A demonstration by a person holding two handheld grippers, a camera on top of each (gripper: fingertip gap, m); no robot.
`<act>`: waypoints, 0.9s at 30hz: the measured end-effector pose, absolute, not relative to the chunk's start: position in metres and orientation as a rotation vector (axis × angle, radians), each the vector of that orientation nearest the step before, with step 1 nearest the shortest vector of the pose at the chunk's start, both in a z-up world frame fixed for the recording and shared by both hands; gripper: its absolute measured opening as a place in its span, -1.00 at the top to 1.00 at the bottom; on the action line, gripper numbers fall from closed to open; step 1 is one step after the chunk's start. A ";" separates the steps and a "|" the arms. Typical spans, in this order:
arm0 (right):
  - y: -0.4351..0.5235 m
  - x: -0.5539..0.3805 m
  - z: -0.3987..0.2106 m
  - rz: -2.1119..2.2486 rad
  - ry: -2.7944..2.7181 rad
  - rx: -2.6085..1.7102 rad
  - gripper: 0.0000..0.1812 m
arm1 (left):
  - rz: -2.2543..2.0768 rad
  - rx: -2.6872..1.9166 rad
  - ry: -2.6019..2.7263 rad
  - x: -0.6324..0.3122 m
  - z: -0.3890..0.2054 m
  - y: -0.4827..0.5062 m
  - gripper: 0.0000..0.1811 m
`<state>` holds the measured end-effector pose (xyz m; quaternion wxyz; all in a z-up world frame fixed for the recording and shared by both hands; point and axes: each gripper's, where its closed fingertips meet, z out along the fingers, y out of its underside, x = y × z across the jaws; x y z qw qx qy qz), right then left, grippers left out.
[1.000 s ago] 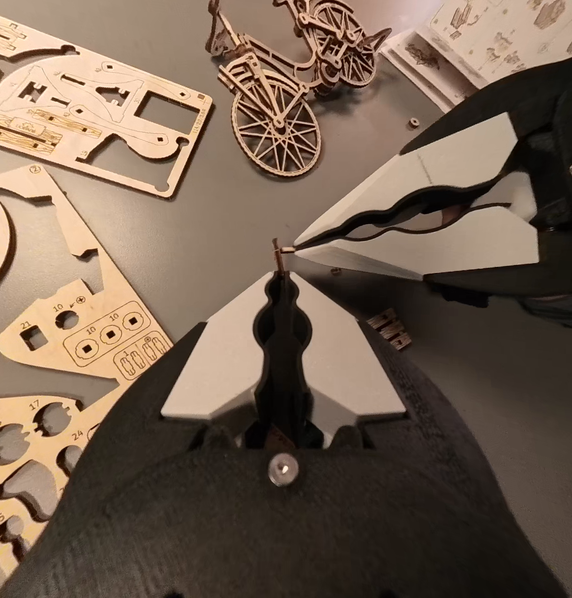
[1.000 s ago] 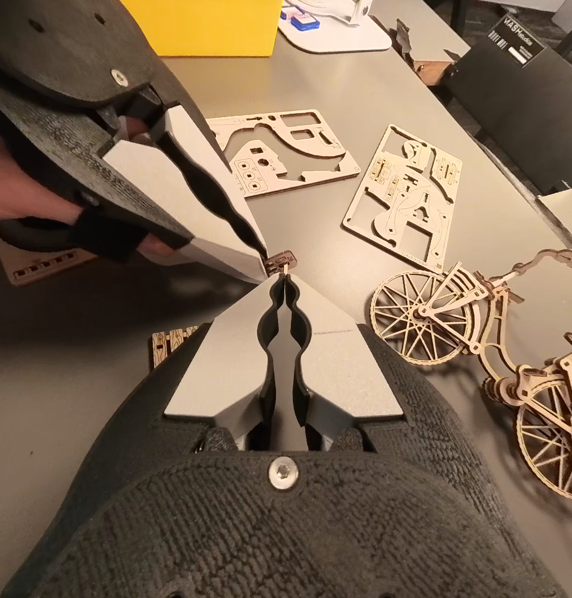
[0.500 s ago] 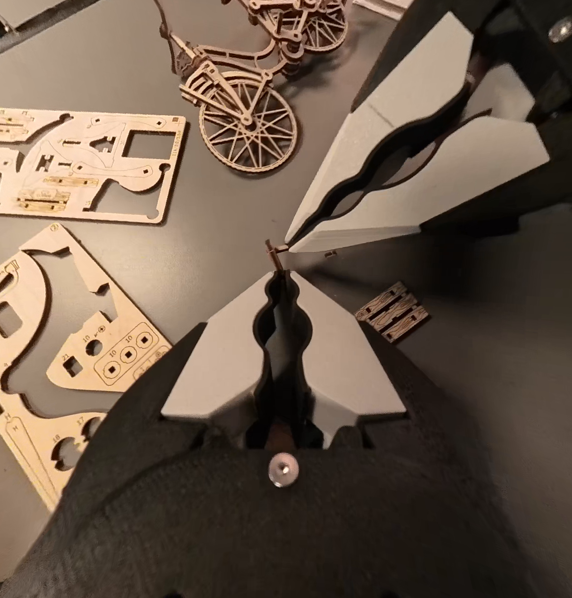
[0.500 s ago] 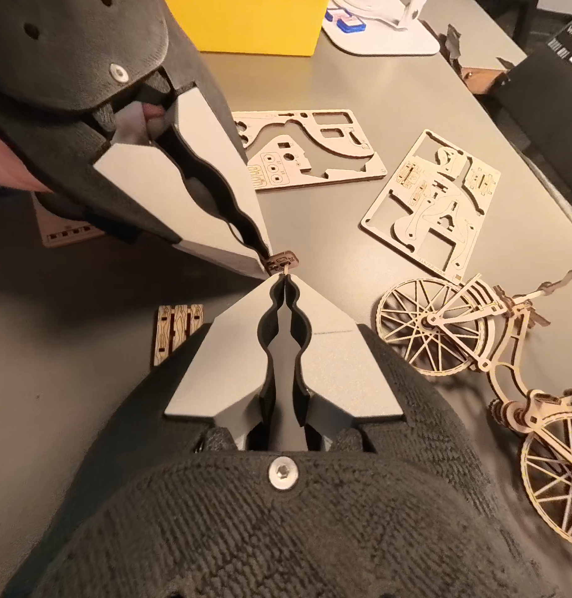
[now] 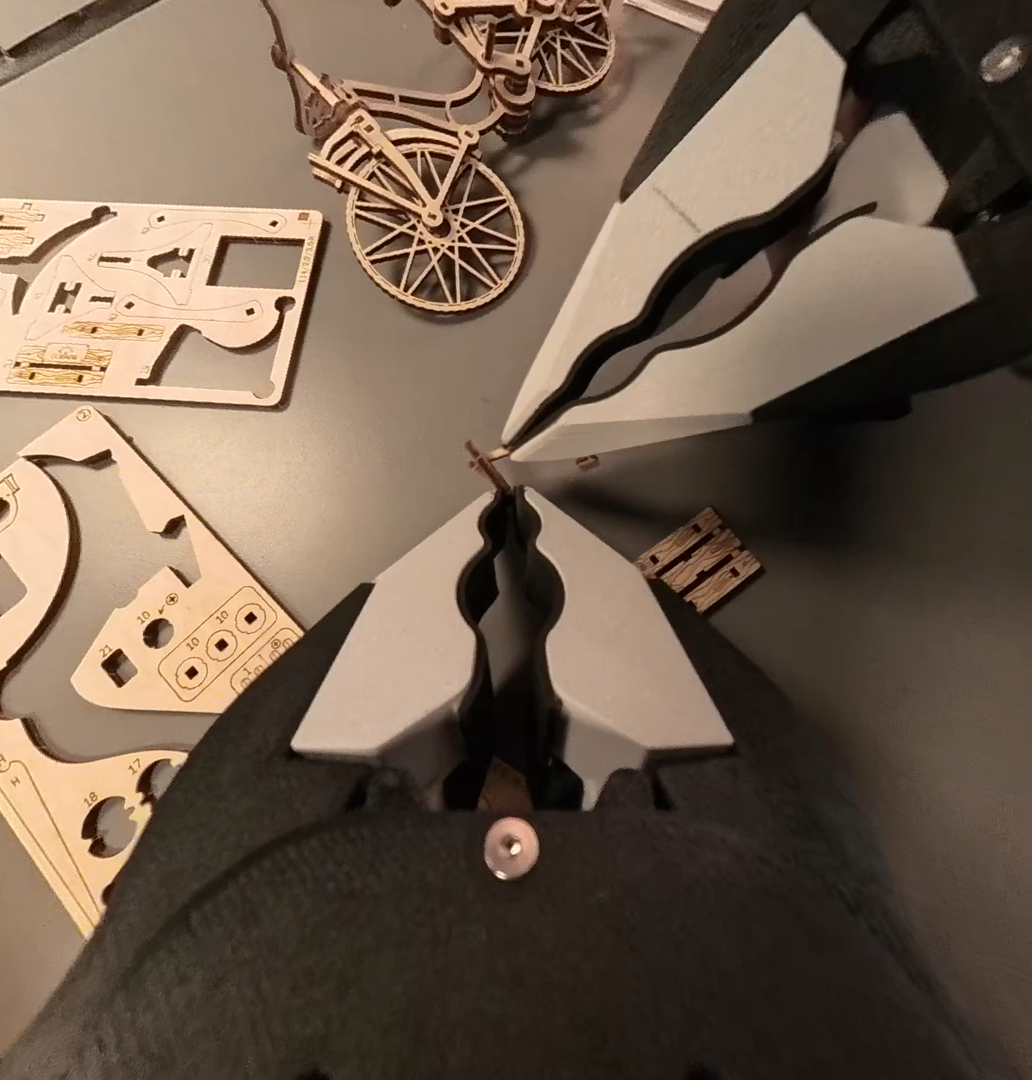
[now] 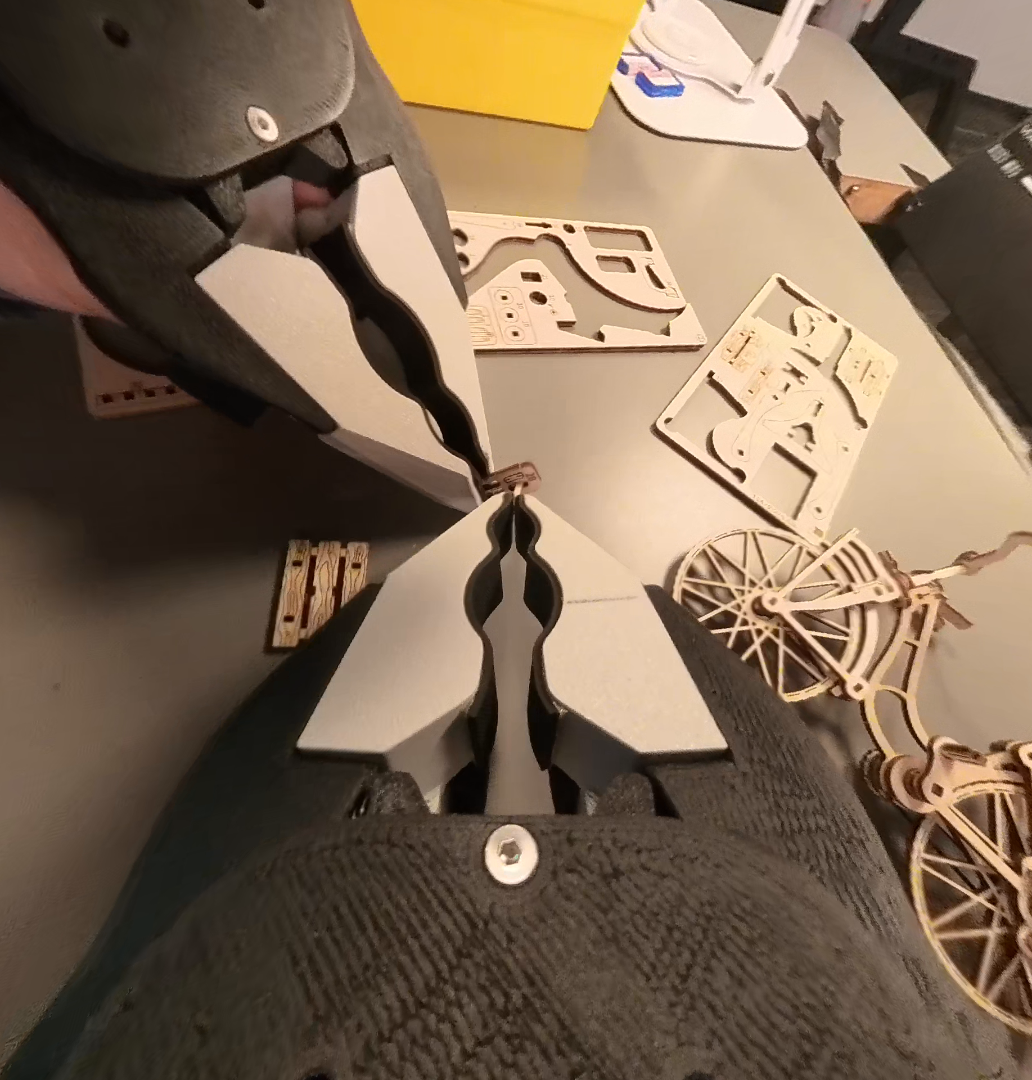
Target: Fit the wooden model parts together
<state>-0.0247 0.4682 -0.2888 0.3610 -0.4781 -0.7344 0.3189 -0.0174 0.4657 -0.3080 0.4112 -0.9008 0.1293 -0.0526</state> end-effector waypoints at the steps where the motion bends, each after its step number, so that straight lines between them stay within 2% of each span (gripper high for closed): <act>1: 0.468 -0.023 -0.289 0.849 -1.903 -1.235 1.00 | -0.137 -2.266 0.334 -0.016 -0.308 0.465 0.98; 27: 0.468 -0.016 -0.292 0.909 -2.117 -1.115 1.00 | -0.180 -2.256 0.363 -0.014 -0.308 0.464 0.99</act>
